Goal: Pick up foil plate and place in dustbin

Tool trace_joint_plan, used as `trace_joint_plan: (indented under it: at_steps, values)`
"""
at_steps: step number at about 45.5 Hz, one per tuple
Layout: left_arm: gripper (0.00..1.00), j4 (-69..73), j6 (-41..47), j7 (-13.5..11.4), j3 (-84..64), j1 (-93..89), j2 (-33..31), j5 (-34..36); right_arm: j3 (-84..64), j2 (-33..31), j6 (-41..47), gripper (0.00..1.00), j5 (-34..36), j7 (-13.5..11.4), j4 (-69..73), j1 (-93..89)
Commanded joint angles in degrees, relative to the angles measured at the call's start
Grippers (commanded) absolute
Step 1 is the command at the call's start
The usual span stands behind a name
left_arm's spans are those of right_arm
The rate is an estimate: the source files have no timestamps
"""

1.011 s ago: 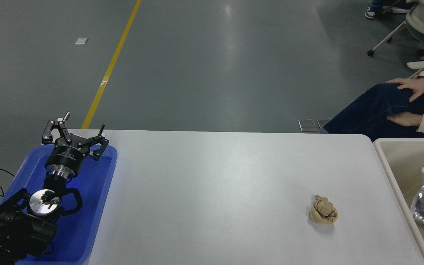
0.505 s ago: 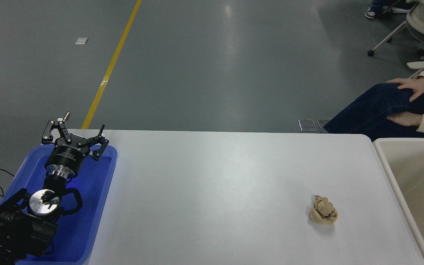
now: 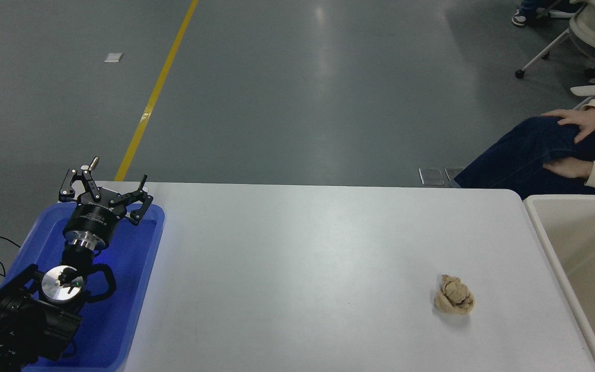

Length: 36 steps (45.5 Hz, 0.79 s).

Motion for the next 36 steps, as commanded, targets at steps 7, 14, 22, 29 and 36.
trace_joint_plan:
  at_steps: [7, 14, 22, 29, 36]
  values:
    - [1.00, 0.0, 0.0, 0.0, 0.0, 0.0, 0.0, 0.0, -21.2, 4.3, 14.5, 1.00, -0.8, 0.1, 19.3, 30.5]
    - [1.00, 0.0, 0.0, 0.0, 0.0, 0.0, 0.0, 0.0, -21.5, 6.7, 33.1, 1.00, -0.9, 0.1, 19.6, 38.4]
    - [1.00, 0.0, 0.0, 0.0, 0.0, 0.0, 0.0, 0.0, -23.0, 17.8, 52.0, 1.00, -1.0, 0.1, 19.5, 47.1]
    - [1.00, 0.0, 0.0, 0.0, 0.0, 0.0, 0.0, 0.0, -23.3, 22.8, 56.8, 1.00, -0.4, 0.3, 19.8, 52.2]
    - [1.00, 0.0, 0.0, 0.0, 0.0, 0.0, 0.0, 0.0, -22.5, 24.1, 56.8, 1.00, -0.3, 0.2, 19.9, 56.4]
